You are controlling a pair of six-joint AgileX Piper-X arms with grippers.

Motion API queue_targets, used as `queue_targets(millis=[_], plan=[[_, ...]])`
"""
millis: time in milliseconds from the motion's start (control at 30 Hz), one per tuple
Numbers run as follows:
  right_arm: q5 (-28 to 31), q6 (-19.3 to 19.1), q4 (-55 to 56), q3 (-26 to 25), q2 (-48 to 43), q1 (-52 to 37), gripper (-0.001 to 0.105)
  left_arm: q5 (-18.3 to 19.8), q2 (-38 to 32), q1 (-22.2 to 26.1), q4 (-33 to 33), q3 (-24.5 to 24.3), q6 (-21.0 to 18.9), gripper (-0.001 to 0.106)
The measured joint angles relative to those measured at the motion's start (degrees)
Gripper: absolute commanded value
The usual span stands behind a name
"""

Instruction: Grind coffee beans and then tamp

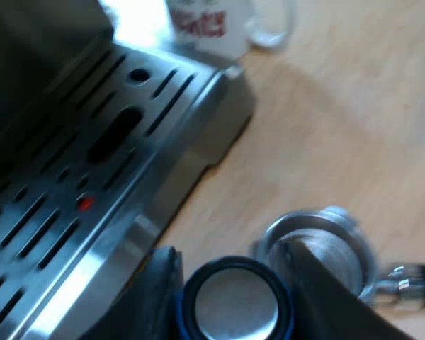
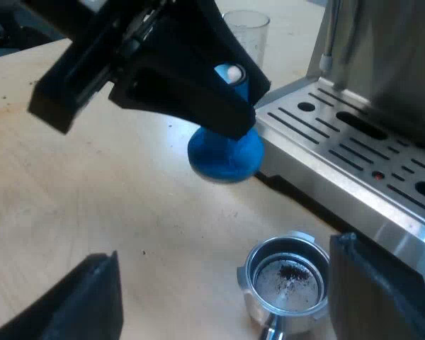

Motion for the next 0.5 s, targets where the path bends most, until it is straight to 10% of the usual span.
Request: queue_targets(millis=[500], plan=[[-0.1,-0.4,-0.1,0.0,1.5,0.0,0.063,1.7,0.0,10.1,1.0,3.2,0.0,0.01]])
